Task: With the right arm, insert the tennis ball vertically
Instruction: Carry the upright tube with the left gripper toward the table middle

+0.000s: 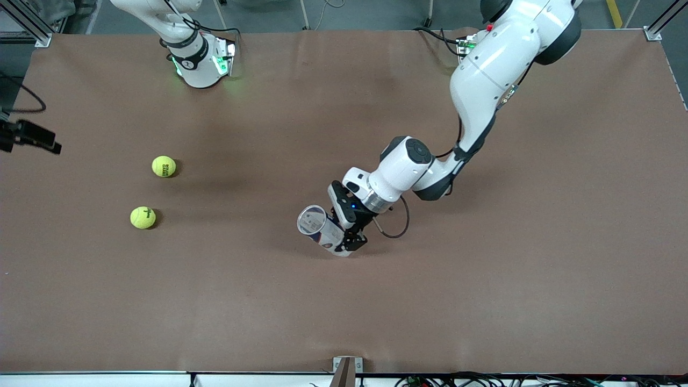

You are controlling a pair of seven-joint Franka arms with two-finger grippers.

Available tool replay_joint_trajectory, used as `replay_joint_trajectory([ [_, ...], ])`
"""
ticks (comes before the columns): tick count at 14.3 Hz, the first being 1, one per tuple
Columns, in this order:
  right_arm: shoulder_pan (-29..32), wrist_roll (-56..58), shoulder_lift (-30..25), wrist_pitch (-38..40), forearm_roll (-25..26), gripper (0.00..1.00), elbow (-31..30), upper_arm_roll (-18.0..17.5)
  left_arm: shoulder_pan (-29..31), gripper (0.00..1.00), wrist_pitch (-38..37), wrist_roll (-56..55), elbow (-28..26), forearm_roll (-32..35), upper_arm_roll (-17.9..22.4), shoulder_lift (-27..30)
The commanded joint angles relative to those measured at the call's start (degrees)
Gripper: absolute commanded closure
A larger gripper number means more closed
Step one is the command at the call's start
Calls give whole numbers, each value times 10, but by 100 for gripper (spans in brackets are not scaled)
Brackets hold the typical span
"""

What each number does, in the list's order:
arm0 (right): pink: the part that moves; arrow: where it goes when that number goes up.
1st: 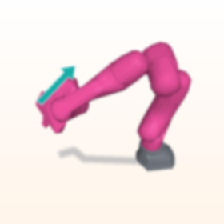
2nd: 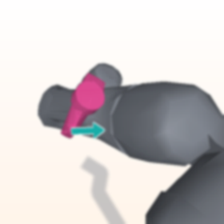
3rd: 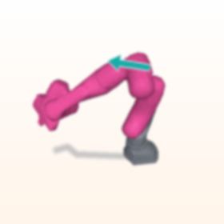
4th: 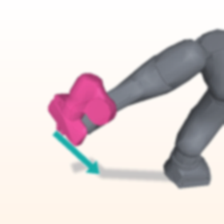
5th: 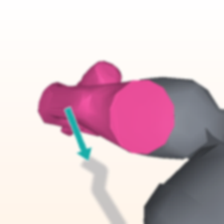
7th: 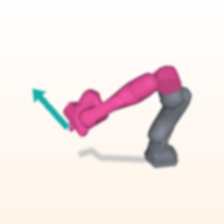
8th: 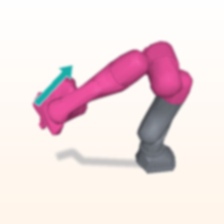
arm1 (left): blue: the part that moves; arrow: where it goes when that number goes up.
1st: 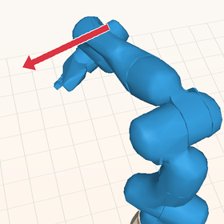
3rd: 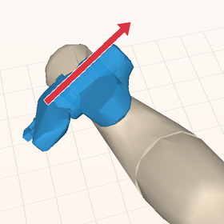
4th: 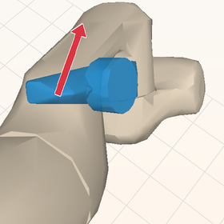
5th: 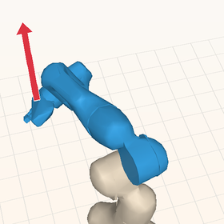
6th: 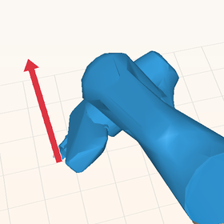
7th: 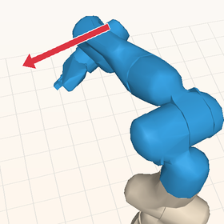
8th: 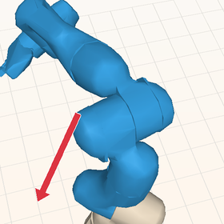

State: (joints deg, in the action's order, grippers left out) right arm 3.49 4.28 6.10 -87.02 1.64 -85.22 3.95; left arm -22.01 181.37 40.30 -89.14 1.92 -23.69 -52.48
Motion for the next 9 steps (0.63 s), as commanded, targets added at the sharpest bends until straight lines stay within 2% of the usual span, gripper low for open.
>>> replay_joint_trajectory([
  [1,2,7,40,-30,11,0,6,-4,-26,29,95,-4,10,-63,-15,-37],
  [4,9,3,44,-74,13,0,-54,-5,-37,29,147,-43,9,-82,-31,-53],
  [5,19,2,39,-102,7,0,-93,-5,-44,29,166,-63,8,-82,-31,-61],
  [7,31,1,10,-166,-35,0,-187,-4,-63,29,204,-111,9,-82,-31,-78],
  [9,35,1,-26,-239,-42,0,-282,-5,-66,28,222,-129,8,-80,-30,-92],
])
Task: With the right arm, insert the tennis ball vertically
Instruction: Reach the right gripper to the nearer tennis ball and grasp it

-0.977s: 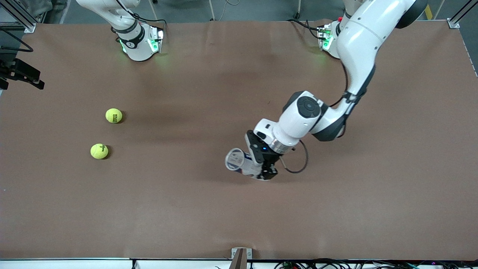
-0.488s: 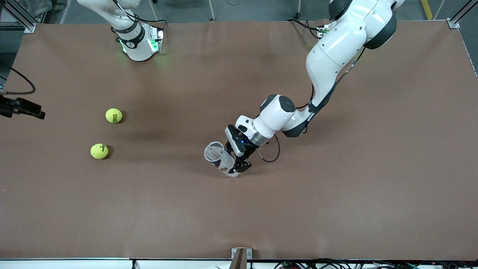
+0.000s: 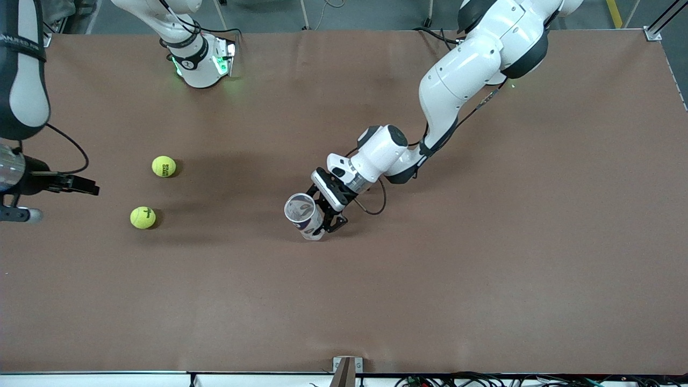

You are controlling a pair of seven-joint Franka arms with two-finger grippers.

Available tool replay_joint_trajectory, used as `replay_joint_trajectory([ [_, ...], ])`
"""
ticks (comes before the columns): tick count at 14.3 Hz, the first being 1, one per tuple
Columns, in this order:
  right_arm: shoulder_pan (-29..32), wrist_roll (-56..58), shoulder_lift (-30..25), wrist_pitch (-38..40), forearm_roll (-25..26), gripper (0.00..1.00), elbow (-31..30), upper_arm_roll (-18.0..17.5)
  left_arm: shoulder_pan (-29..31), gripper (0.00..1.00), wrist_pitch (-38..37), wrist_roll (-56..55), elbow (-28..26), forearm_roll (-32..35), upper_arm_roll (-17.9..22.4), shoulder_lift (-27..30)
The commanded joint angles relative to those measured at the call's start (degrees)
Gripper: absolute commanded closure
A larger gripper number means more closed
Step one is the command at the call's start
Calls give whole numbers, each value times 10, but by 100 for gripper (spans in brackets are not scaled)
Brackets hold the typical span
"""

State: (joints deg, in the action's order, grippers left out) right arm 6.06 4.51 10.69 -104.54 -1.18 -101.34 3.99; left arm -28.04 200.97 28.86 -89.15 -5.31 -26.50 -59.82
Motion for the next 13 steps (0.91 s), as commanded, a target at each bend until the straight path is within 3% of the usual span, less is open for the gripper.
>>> replay_joint_trajectory([
  [1,9,0,-93,-112,-14,0,-176,-5,-6,28,26,-14,8,-8,-2,-21],
  [3,11,0,-119,-206,-14,0,-274,-5,-5,27,25,-16,3,-9,-2,-21],
  [6,10,3,-118,-321,-14,0,-365,-5,-4,26,25,-15,-2,-7,-2,-19],
  [10,10,4,-90,-459,-13,0,-448,-5,-4,25,25,-15,-3,-5,-2,-19],
  [13,16,5,-42,-478,-14,0,-451,-5,-4,25,26,-15,-3,-4,-2,-19],
])
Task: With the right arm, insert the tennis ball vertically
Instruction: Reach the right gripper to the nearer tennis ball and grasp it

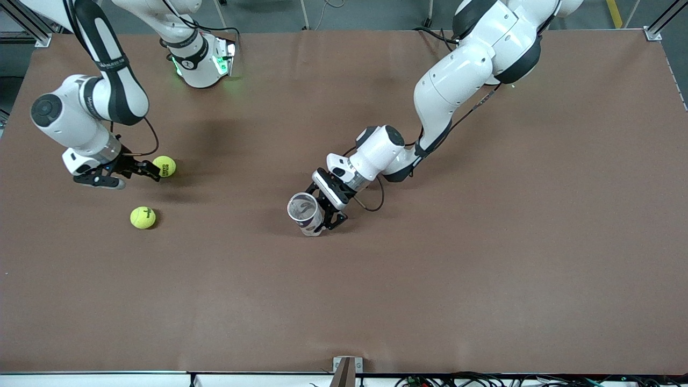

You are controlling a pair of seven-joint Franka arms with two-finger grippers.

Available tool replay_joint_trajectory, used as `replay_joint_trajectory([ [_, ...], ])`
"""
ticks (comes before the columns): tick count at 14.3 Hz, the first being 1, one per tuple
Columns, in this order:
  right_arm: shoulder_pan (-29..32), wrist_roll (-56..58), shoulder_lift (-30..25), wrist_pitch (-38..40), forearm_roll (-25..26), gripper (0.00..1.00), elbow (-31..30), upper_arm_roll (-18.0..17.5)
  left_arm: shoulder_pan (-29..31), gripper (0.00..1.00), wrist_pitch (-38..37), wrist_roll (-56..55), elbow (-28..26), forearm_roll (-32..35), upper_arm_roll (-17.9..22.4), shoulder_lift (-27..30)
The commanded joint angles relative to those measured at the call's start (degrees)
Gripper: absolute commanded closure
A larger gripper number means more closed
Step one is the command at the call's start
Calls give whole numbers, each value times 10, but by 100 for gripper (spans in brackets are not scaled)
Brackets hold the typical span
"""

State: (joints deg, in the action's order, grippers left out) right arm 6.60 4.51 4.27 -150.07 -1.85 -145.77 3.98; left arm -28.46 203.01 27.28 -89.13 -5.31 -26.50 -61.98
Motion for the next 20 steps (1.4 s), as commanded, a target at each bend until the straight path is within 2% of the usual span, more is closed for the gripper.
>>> replay_joint_trajectory([
  [1,10,4,26,-35,-7,0,-14,-5,0,25,5,1,-3,-4,-2,3],
  [4,10,3,39,-69,-7,0,-36,-6,0,25,5,1,-4,-4,-2,4],
  [17,8,1,49,-64,-8,1,-64,-7,-2,25,5,1,-3,-2,-2,5],
  [19,7,1,50,-63,-7,7,-64,-7,-2,25,5,1,-3,-2,-2,5],
  [20,6,1,50,-62,-7,14,-64,-7,-2,25,5,2,-2,-1,-2,5],
])
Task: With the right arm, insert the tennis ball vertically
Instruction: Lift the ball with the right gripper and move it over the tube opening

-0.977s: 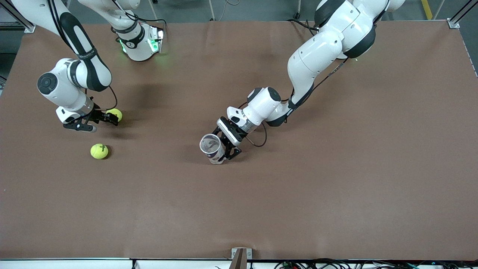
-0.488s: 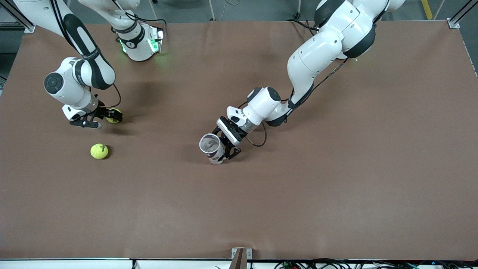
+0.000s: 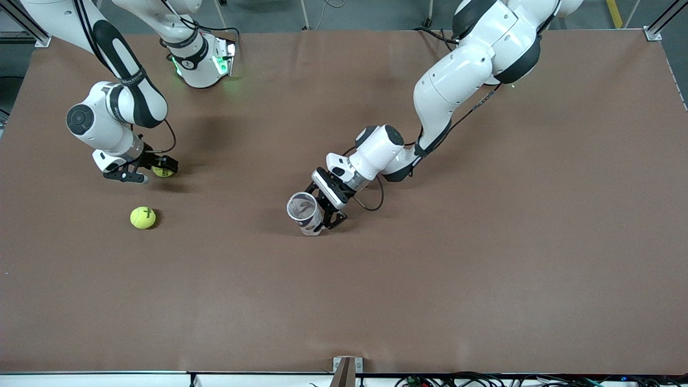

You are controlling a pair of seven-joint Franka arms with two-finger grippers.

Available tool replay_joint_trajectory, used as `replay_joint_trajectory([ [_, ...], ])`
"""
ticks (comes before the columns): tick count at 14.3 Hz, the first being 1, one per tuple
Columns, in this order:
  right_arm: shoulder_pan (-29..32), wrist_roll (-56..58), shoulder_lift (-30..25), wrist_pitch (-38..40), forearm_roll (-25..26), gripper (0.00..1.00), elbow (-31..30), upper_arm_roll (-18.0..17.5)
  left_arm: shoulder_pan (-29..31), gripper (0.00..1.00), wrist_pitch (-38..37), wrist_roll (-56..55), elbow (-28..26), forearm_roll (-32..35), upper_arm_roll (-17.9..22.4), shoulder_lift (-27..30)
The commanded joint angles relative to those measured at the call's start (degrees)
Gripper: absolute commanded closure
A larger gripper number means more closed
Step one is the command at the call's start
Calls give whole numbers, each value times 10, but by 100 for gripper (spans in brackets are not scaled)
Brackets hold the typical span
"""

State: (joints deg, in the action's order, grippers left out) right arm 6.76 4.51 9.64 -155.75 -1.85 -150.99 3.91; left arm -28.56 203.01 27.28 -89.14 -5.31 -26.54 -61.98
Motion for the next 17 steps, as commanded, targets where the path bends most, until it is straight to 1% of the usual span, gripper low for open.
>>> replay_joint_trajectory([
  [1,4,2,-4,1,-7,23,-11,-7,-1,25,5,2,-2,-1,-2,5],
  [5,4,0,-5,17,-8,69,-8,-8,-1,25,5,3,-3,-1,-2,5],
  [8,0,-3,-9,52,-9,89,7,-9,-1,23,5,3,-3,-1,-2,5],
  [9,-6,-4,-15,75,-10,92,19,-10,-1,23,5,3,-3,-1,-2,5],
  [11,-19,-12,-37,134,-13,92,52,-10,-1,24,5,3,-2,-1,-2,5],
  [14,-77,-111,-79,256,-13,92,122,-10,-1,24,5,3,-3,-1,-2,5],
  [17,-156,-246,-83,378,-13,92,235,-10,-1,24,5,3,-2,-2,-2,5],
])
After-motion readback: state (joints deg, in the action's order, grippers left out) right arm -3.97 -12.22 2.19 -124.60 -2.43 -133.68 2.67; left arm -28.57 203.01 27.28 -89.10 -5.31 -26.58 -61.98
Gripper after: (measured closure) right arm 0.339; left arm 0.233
